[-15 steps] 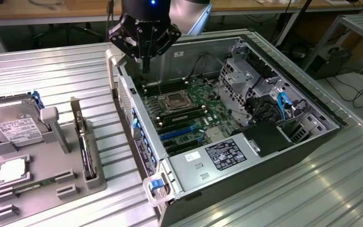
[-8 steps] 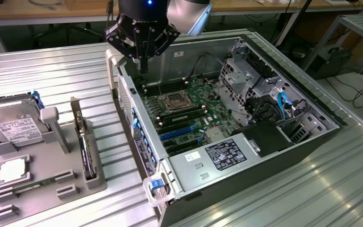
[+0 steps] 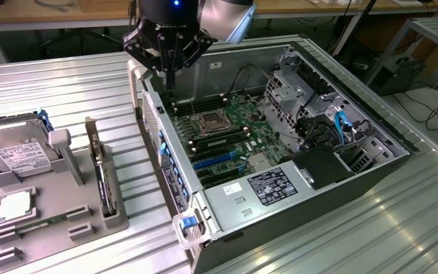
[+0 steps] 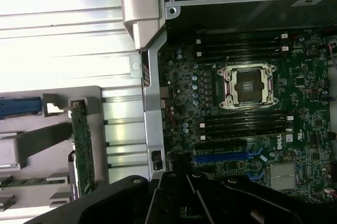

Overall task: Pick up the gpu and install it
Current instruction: 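Reach for the gpu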

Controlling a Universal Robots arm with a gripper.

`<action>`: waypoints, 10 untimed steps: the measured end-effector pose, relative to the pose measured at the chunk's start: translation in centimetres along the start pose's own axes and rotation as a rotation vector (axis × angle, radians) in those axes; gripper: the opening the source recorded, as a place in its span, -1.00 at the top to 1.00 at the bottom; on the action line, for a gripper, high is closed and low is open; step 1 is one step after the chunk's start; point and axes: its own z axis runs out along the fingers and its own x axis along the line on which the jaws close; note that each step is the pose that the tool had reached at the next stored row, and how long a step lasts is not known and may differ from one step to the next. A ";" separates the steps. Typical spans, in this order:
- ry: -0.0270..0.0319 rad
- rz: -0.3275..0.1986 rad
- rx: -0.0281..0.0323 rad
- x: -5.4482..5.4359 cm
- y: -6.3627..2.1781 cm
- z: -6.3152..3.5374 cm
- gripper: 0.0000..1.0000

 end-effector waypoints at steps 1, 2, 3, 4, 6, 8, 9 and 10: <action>0.0000 0.000 0.0000 0.1 -0.01 0.00 0.79; 0.0000 0.000 0.0000 0.1 -0.01 -0.01 0.79; 0.0000 0.000 0.0000 0.2 -0.02 0.00 0.79; 0.0000 0.000 0.0000 0.2 -0.03 -0.01 0.79; 0.0000 0.000 0.0000 0.5 -0.05 -0.01 0.79; 0.0000 0.000 0.0000 0.6 -0.06 -0.02 0.79; -0.0001 0.000 0.0000 0.6 -0.07 -0.02 0.79; -0.0001 0.000 0.0000 0.7 -0.08 -0.02 0.79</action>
